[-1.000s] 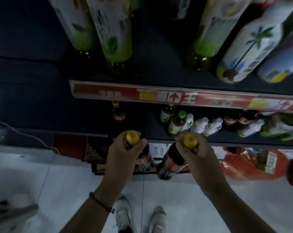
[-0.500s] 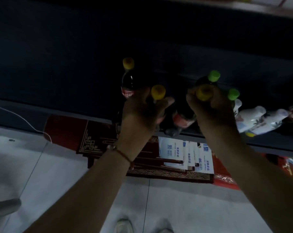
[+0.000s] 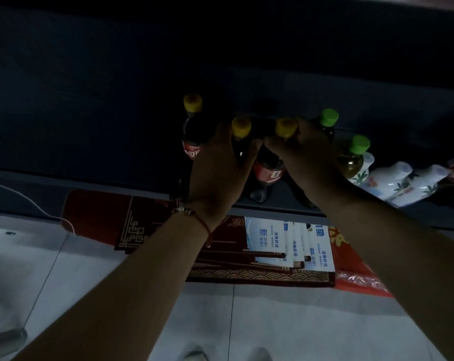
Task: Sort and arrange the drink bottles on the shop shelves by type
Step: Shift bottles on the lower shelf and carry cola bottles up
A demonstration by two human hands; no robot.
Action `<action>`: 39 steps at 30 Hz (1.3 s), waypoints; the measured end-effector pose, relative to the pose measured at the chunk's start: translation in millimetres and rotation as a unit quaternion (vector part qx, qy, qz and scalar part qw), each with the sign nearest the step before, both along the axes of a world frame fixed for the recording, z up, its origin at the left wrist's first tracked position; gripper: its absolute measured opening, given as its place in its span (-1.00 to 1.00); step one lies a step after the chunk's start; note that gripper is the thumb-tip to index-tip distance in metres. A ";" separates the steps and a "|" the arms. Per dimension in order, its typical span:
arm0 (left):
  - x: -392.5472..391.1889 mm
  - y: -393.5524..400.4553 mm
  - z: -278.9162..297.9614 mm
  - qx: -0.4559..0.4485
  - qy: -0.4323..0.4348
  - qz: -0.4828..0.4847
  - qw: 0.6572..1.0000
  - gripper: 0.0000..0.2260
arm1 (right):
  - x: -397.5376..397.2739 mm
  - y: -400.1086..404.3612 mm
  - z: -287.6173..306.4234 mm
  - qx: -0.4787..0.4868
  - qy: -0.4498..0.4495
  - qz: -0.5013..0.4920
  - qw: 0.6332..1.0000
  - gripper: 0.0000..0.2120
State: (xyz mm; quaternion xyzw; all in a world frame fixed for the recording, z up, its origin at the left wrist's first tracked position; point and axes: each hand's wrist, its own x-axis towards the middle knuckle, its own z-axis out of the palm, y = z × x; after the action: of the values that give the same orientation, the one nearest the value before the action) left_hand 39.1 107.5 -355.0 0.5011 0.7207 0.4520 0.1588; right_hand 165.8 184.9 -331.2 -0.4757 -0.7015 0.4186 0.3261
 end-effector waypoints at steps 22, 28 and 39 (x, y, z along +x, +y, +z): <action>108.5 99.9 4.2 -0.115 0.422 -0.117 0.891 -0.45 | 119.8 8.6 -36.7 0.052 -0.091 -0.096 0.990 -0.23; 108.4 113.4 5.0 -0.121 0.337 -0.142 0.923 -0.49 | 110.4 42.5 -51.9 0.095 -0.211 -0.104 0.967 -0.29; 124.8 94.7 -1.8 -0.128 0.246 -0.063 0.959 -0.48 | 139.0 2.4 -58.5 0.022 -0.119 -0.157 0.980 -0.61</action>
State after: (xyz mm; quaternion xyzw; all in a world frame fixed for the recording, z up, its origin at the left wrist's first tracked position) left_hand 163.8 202.2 -356.8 0.6166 0.7563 0.2080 0.0679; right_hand 304.8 187.3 -389.7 -0.6190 -0.6609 0.2873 0.3121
